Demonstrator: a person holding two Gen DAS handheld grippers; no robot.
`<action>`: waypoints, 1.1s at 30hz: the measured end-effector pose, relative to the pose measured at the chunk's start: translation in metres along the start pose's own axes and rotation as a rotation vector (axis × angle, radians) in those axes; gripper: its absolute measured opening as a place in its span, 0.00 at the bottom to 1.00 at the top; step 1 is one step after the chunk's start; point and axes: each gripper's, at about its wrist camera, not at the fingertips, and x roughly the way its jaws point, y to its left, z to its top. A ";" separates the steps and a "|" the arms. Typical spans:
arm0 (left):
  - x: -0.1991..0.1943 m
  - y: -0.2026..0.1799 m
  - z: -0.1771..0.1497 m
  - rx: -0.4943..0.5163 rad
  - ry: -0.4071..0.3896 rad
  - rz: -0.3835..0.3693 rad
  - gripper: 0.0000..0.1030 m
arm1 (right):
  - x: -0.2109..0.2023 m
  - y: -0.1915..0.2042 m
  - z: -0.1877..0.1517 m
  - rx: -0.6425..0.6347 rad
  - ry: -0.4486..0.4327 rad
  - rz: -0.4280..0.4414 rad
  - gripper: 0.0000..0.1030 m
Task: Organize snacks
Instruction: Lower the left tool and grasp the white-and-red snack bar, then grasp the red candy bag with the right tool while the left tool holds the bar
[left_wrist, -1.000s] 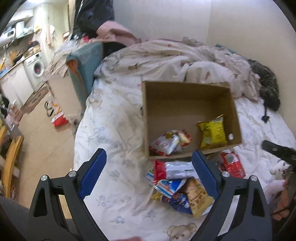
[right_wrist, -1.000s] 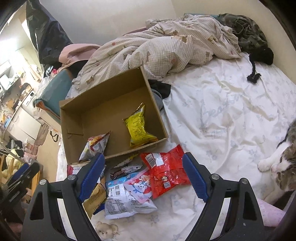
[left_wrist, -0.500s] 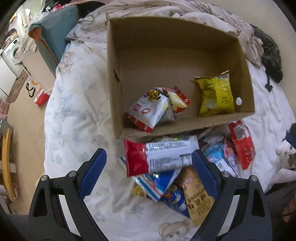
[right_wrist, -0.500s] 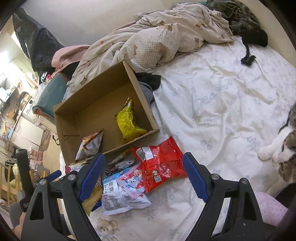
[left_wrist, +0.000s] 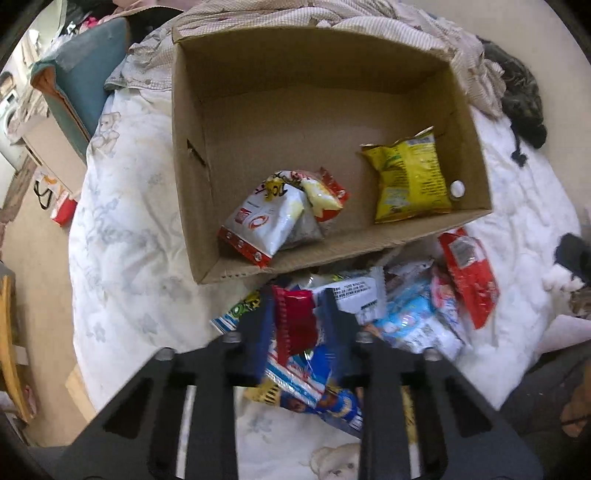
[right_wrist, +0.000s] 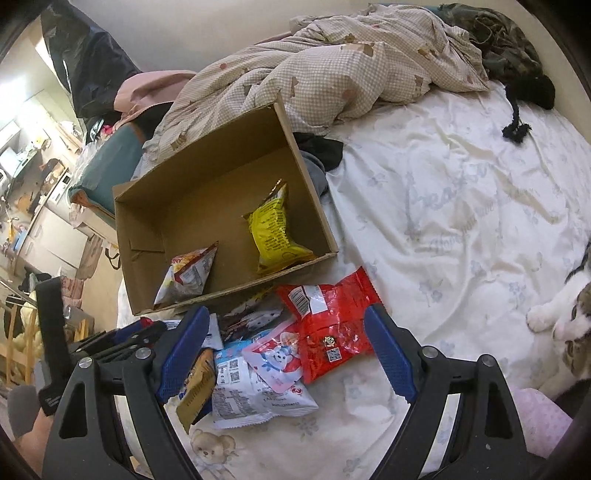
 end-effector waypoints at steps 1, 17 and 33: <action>-0.004 0.000 -0.001 -0.002 -0.002 -0.014 0.13 | 0.000 -0.001 0.000 0.002 0.000 0.000 0.86; -0.090 0.008 -0.013 -0.033 -0.149 -0.174 0.01 | -0.010 -0.033 0.005 0.110 -0.027 -0.064 0.86; -0.096 0.024 -0.023 -0.072 -0.155 -0.159 0.01 | 0.132 -0.036 0.005 -0.013 0.446 -0.222 0.85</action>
